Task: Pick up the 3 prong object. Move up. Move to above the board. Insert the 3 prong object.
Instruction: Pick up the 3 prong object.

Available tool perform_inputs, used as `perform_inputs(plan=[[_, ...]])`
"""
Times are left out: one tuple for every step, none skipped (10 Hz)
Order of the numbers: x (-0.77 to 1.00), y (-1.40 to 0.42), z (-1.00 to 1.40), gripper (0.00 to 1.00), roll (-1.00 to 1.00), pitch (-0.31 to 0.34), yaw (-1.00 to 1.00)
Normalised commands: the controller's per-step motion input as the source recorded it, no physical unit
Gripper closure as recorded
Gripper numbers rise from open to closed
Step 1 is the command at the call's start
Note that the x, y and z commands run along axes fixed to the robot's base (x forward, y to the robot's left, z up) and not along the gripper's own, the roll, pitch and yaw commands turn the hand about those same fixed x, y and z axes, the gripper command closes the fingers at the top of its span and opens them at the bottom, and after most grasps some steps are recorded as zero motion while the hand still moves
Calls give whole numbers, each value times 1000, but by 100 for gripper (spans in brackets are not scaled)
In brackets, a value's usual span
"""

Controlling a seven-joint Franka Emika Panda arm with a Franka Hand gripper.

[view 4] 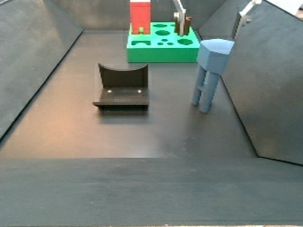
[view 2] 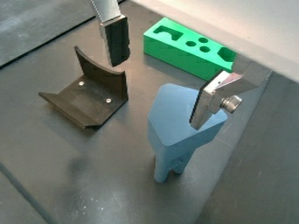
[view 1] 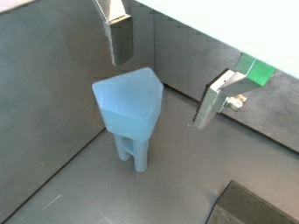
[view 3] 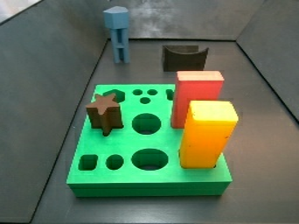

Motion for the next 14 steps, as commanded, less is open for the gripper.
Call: perform_inputs(plan=[[-69,-83,-217,0,0,-140,-217],[-100,-29,-131,0,0,-66,-180],[-131,0,-126,0,39,0,-177],[-143,0,-109,0,26,0,-263],[-126,0,-117,0,27,0,-257],[-131,0,-134,0,24,0,-303],[-83,0,-91,0,0,-23,-397],[-71,0,-91,0,0,-34,-414],[-20,0,-91,0,0,-39,-434],[-11,0,-129,0,0,-66,-469],[-11,0,-203,0,0,-73,-446],[0,0,-280,0,4,-46,-369],[0,0,-343,0,0,-59,-337],[0,0,-360,0,0,-50,-306]])
